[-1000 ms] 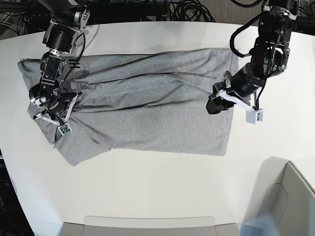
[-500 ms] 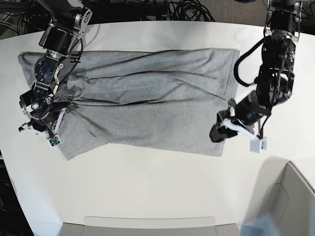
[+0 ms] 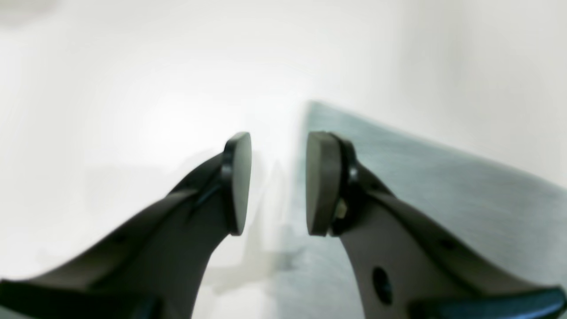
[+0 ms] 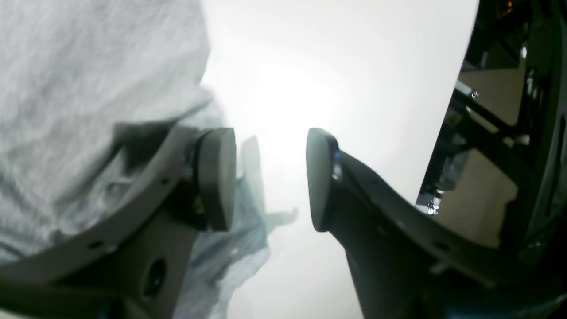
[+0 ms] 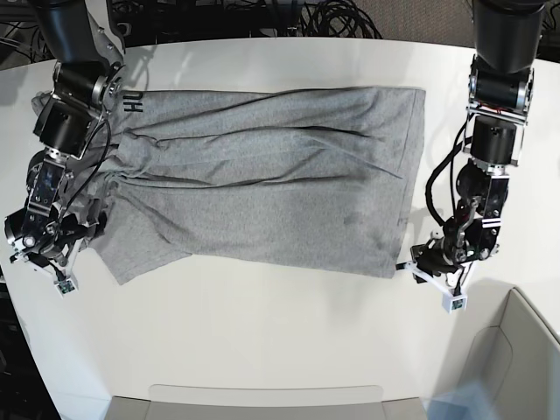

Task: Fold the T-shirt properly
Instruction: 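Move both grippers to the hem corners and grasp them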

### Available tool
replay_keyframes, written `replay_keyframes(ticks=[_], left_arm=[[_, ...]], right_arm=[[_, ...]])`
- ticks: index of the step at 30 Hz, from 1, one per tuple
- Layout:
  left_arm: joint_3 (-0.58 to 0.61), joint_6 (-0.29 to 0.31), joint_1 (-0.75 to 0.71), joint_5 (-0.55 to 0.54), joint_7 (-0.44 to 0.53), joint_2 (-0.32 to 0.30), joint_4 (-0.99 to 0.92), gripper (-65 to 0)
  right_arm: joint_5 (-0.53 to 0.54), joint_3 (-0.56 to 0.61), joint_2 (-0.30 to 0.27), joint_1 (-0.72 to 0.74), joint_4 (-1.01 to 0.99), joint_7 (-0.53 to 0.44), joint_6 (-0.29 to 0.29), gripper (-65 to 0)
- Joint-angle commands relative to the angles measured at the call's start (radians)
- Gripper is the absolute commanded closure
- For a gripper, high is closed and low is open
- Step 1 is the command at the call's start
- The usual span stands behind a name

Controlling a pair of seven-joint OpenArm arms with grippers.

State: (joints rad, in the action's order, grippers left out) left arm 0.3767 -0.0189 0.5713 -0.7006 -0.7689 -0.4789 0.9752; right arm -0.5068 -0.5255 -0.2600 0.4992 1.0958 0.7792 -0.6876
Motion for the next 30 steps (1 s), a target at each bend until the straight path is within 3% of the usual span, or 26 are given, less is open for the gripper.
replay_keyframes(ticks=[1, 4, 7, 11, 17, 21, 25, 30], left_arm=[[0.006, 0.041, 0.048, 0.025, 0.036, 0.015, -0.029, -35.0], [0.012, 0.185, 0.077, 0.108, 0.088, 0.052, -0.151, -35.0], [0.008, 0.274, 0.091, 0.123, 0.124, 0.064, -0.22, -35.0], [0.006, 0.327, 0.091, 0.124, 0.177, 0.078, -0.253, -35.0], [0.017, 0.336, 0.123, 0.126, 0.237, 0.108, -0.393, -35.1], [0.017, 0.452, 0.129, 0.126, 0.231, 0.128, -0.428, -35.1], [0.017, 0.491, 0.126, 0.126, 0.228, 0.141, -0.428, -35.0], [0.017, 0.491, 0.089, 0.127, 0.228, 0.144, -0.43, -34.9]], right_arm=[[-0.005, -0.003, -0.032, 0.056, -0.018, -0.022, -0.011, -26.1], [-0.006, -0.057, -0.046, 0.094, -0.107, -0.108, -0.011, -26.0], [-0.013, -0.083, -0.06, 0.106, -0.171, -0.169, -0.011, -26.0], [-0.006, -0.089, -0.072, 0.112, -0.217, -0.178, -0.011, -26.0], [-0.006, -0.083, -0.066, 0.138, -0.22, -0.18, -0.011, -26.0], [-0.006, -0.083, -0.065, 0.168, -0.225, -0.18, -0.011, -26.0], [-0.006, -0.086, -0.072, 0.215, -0.323, -0.182, -0.011, -26.0], [-0.013, -0.084, -0.074, 0.22, -0.463, -0.324, -0.011, -26.0]])
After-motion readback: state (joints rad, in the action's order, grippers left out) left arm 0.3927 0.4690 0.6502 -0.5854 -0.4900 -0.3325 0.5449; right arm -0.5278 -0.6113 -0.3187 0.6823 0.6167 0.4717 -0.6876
